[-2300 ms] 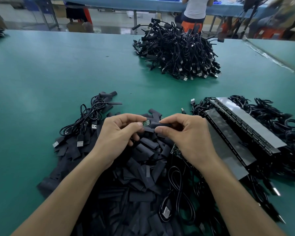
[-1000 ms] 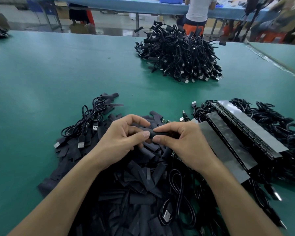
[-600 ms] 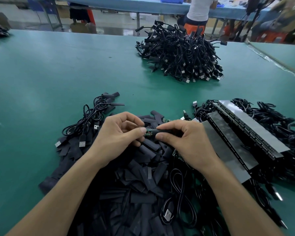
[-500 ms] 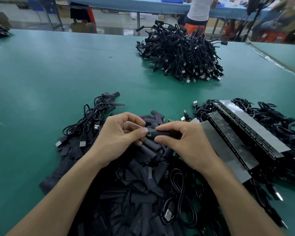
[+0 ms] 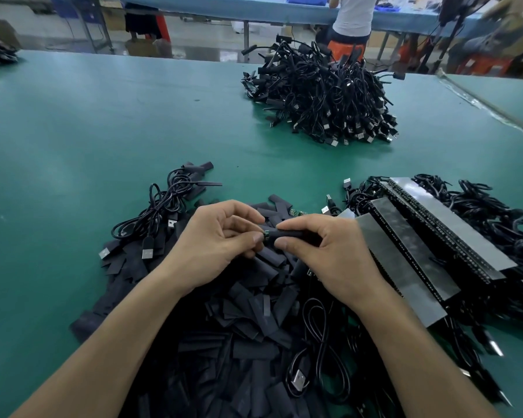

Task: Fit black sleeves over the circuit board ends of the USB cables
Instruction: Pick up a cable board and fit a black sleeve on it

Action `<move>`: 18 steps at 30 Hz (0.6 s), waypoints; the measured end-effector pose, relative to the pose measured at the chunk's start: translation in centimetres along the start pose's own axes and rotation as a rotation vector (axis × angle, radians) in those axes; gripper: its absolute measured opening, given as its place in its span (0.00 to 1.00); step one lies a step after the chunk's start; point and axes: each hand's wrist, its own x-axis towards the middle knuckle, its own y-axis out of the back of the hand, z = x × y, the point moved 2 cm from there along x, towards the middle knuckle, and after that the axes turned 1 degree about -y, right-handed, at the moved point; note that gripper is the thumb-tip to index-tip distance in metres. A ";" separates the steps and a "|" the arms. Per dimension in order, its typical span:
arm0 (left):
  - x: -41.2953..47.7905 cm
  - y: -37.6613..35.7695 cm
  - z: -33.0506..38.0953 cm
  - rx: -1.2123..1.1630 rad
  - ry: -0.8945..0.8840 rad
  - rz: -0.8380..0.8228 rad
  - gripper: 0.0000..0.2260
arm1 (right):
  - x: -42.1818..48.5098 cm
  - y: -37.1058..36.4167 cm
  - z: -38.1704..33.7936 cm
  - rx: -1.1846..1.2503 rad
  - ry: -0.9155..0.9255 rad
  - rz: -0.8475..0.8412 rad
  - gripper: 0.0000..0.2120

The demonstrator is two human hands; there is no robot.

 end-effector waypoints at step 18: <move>0.0 0.2 -0.2 -0.037 0.052 -0.021 0.09 | -0.3 -0.5 -0.5 -0.219 0.179 0.001 0.12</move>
